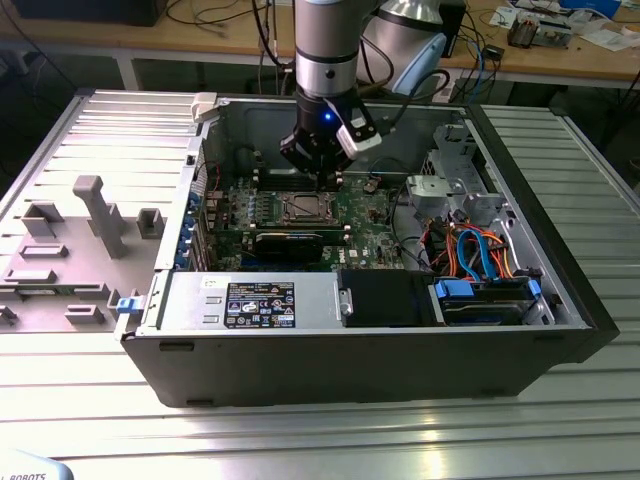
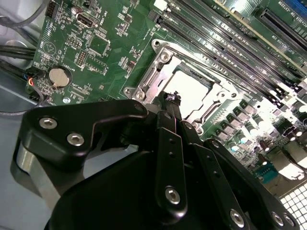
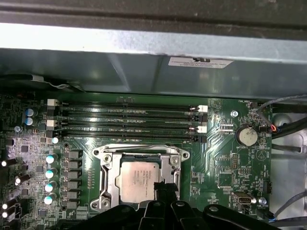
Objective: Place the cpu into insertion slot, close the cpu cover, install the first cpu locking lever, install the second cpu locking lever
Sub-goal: 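Install the second cpu locking lever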
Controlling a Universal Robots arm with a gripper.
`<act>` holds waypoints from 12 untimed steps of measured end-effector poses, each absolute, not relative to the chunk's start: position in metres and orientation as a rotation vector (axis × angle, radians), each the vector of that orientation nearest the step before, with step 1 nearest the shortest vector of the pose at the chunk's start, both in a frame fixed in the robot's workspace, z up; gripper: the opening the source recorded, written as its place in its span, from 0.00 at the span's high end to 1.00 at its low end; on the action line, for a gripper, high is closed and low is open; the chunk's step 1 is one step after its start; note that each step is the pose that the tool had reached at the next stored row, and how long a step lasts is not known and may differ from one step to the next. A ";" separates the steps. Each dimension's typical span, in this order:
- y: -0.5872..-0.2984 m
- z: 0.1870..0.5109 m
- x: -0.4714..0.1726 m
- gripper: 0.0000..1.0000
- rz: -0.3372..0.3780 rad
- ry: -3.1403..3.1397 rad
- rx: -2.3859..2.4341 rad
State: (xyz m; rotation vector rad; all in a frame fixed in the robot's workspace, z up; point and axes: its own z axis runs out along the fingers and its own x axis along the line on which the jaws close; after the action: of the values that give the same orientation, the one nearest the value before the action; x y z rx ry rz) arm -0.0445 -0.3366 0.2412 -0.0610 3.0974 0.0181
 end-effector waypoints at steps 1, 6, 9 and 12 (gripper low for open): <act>-0.337 0.241 -0.045 0.89 0.018 3.097 -0.061; -0.338 0.241 -0.044 0.89 0.018 3.098 -0.061; -0.338 0.241 -0.044 0.89 0.018 3.098 -0.061; -0.340 0.241 -0.045 0.89 0.018 3.097 -0.061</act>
State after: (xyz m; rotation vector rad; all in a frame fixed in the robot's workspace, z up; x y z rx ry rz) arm -0.0445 -0.3399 0.2412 -0.0611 3.0975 0.0179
